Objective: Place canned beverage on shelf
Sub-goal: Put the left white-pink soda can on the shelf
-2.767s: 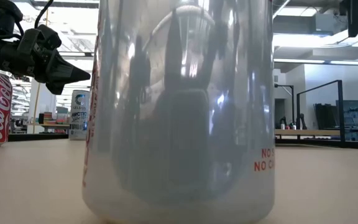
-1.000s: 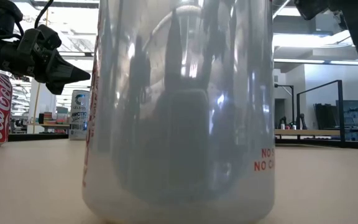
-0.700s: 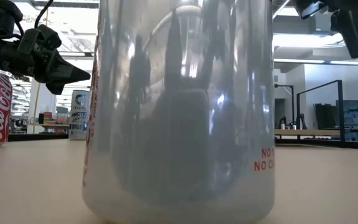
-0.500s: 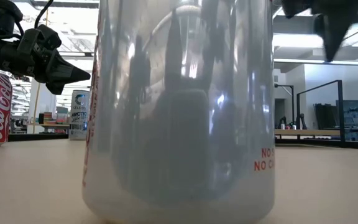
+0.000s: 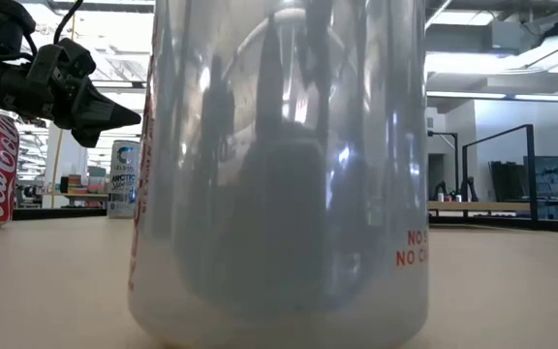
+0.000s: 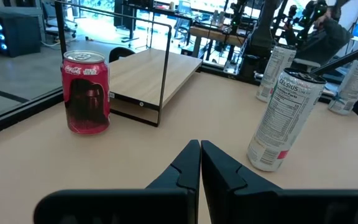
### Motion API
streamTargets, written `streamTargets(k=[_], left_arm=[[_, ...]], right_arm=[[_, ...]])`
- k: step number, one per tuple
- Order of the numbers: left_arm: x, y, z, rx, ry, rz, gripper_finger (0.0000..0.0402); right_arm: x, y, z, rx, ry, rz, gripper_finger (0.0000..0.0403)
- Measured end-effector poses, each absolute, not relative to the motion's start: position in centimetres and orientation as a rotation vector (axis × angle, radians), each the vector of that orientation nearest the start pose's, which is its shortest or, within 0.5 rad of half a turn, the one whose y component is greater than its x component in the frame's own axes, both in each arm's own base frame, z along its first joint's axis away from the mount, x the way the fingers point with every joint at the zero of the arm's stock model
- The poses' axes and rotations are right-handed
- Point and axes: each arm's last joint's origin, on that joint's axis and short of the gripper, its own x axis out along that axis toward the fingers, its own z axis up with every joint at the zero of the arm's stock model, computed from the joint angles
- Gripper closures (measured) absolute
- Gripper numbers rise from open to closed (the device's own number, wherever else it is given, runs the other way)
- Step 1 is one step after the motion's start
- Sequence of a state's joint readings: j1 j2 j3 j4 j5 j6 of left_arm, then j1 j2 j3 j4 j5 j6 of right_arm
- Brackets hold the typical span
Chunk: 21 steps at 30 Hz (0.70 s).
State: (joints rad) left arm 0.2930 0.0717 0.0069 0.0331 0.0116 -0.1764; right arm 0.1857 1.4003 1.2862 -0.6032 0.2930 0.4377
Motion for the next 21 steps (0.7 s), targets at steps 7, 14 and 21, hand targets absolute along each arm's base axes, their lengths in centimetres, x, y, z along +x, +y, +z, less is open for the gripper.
streamTargets(k=[7,14,21], left_arm=[[9.8,2.9,16.3,-0.181,0.011,0.284,0.0402],[9.9,3.0,16.2,-0.182,0.023,0.300,0.0402],[9.9,3.1,16.0,-0.186,0.054,0.321,0.0402]], right_arm=[[34.4,7.0,30.1,0.012,0.578,-0.117,0.0014],[36.0,7.7,27.4,-0.062,0.609,-0.203,0.0015],[36.3,7.2,26.9,-0.046,0.624,-0.267,0.0015]])
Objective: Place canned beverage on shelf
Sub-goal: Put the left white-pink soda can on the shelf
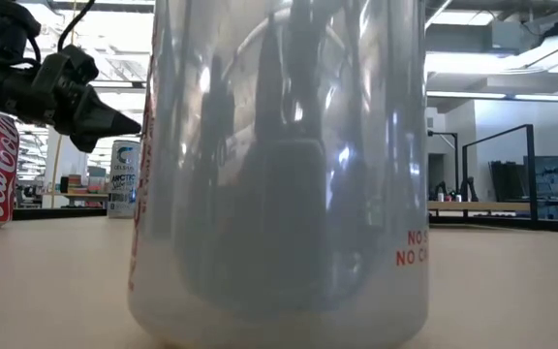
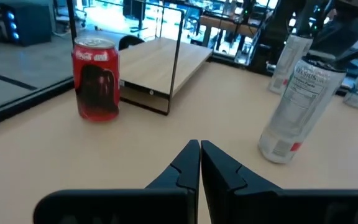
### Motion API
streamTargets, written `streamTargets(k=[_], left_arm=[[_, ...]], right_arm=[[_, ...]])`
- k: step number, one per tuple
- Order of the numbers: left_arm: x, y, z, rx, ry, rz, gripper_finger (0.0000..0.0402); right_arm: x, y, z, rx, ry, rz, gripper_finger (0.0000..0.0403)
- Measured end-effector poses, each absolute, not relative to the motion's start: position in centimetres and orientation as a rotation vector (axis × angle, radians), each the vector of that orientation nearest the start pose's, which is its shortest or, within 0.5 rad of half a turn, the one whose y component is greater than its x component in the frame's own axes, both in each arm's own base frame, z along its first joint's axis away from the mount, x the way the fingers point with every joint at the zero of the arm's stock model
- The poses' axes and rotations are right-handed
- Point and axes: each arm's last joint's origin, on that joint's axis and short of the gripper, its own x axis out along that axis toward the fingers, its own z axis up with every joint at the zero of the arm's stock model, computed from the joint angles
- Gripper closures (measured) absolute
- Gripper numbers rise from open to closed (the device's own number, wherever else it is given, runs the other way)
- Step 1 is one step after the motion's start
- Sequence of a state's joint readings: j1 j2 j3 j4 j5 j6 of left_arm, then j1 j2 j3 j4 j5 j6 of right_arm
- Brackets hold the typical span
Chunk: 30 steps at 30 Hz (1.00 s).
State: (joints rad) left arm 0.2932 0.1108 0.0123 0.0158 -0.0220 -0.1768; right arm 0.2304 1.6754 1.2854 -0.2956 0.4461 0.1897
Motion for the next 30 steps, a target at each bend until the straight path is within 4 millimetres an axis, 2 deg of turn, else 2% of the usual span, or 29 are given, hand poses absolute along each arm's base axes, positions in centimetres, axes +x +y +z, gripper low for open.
streamTargets(k=[8,20,30], left_arm=[[9.9,3.0,16.0,-0.188,0.061,0.314,0.0402],[9.9,3.0,16.0,-0.188,0.066,0.314,0.0402],[9.9,3.0,16.1,-0.188,0.068,0.315,0.0402]], right_arm=[[36.0,7.2,26.4,0.013,0.679,-0.239,0.0015],[37.5,7.1,23.0,0.003,0.764,-0.260,0.0015],[37.3,7.0,23.8,0.021,0.742,-0.262,0.0015]])
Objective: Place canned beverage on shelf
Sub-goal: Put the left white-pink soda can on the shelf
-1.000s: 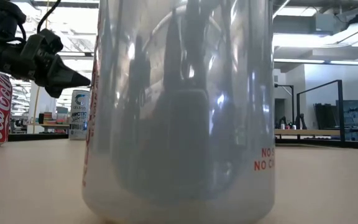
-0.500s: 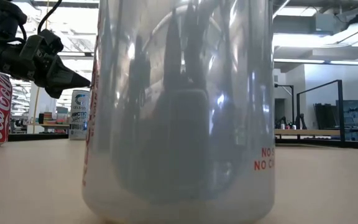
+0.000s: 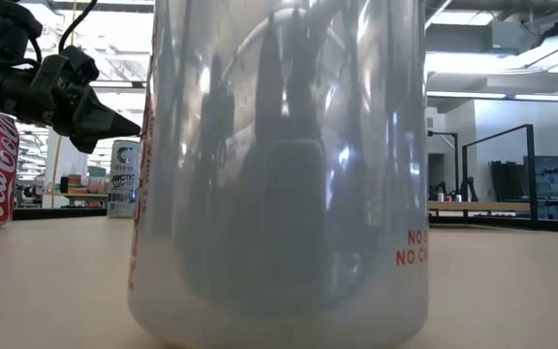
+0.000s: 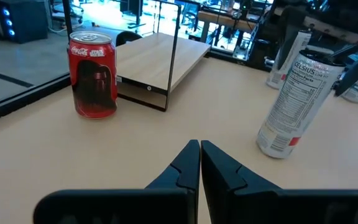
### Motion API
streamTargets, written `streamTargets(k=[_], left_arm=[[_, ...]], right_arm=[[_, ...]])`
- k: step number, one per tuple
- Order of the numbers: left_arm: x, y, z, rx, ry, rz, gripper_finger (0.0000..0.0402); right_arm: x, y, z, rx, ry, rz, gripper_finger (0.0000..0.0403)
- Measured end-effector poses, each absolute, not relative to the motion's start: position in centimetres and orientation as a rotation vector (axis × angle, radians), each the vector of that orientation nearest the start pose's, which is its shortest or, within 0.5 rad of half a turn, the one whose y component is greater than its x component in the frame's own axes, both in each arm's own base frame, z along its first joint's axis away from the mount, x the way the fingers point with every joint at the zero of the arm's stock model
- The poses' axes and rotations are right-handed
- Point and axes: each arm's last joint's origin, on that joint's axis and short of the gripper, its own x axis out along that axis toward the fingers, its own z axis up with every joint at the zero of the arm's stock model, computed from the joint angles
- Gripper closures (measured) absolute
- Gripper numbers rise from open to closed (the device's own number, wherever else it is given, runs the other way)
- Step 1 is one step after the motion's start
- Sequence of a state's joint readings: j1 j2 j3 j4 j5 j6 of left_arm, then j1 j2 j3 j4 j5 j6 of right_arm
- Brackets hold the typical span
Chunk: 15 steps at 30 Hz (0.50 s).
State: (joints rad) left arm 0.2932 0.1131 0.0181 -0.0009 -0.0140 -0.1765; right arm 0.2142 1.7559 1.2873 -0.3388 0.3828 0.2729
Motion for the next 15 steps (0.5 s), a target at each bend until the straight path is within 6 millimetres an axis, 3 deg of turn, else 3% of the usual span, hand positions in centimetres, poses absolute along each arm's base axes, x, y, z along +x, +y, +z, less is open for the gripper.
streamTargets(k=[5,11,15], left_arm=[[9.9,3.0,16.0,-0.189,0.068,0.315,0.0402],[9.9,3.0,16.1,-0.189,0.069,0.315,0.0402],[9.9,3.0,16.1,-0.189,0.069,0.315,0.0402]], right_arm=[[36.9,7.0,24.7,0.038,0.723,-0.263,0.0040],[36.6,7.0,25.3,0.078,0.715,-0.231,0.0124],[36.7,7.1,25.6,0.082,0.731,-0.185,0.0127]])
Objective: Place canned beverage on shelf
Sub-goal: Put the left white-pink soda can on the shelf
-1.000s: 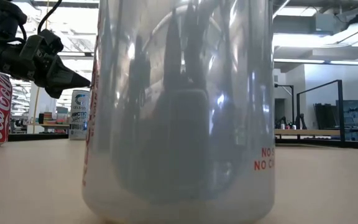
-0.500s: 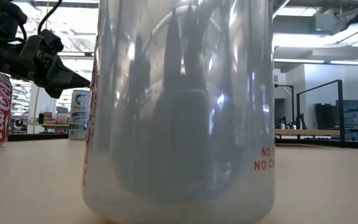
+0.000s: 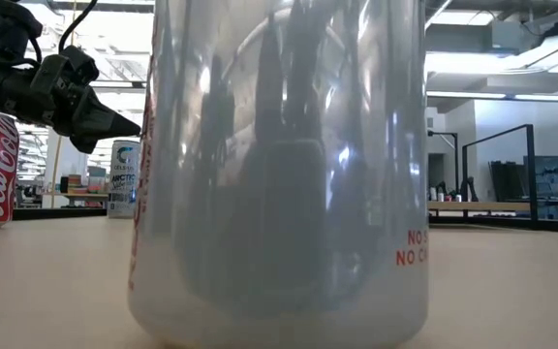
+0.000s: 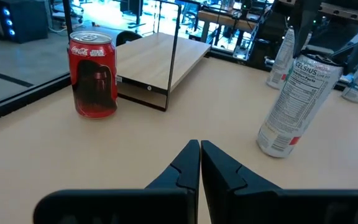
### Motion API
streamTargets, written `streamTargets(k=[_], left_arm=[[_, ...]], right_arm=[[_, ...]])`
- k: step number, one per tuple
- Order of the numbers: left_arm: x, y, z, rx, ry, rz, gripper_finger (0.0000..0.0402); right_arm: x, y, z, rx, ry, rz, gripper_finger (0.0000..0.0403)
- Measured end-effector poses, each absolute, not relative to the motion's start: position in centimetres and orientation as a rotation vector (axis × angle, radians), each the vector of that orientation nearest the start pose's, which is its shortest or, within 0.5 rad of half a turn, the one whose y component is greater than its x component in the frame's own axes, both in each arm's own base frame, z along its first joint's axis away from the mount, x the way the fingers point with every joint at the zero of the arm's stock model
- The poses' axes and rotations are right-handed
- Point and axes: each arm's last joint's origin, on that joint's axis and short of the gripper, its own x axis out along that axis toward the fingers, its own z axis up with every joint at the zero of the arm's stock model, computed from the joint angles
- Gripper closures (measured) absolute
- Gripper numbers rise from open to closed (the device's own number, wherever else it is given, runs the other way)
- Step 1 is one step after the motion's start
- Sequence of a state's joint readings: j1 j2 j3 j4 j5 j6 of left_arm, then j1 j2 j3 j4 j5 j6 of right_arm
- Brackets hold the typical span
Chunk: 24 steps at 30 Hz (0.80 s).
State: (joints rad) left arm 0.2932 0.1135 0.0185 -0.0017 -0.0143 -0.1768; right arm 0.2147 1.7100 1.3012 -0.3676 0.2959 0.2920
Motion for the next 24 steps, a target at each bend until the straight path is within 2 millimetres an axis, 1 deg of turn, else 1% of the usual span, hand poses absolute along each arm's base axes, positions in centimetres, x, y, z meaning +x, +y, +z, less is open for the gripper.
streamTargets(k=[3,8,11,16,24], left_arm=[[9.9,3.0,16.1,-0.189,0.069,0.315,0.0402],[9.9,3.0,16.1,-0.189,0.068,0.315,0.0402],[9.9,3.0,16.1,-0.188,0.068,0.315,0.0402],[9.9,3.0,16.1,-0.189,0.068,0.315,0.0402],[9.9,3.0,16.1,-0.189,0.068,0.315,0.0401]], right_arm=[[36.7,7.8,25.8,0.036,0.740,-0.089,0.0127],[36.6,9.9,26.7,-0.065,0.741,0.167,0.0127],[36.6,10.9,27.6,-0.070,0.707,0.250,0.0123],[36.5,11.3,27.9,-0.078,0.702,0.260,0.0101],[36.6,11.0,27.9,-0.069,0.708,0.243,0.0104]])
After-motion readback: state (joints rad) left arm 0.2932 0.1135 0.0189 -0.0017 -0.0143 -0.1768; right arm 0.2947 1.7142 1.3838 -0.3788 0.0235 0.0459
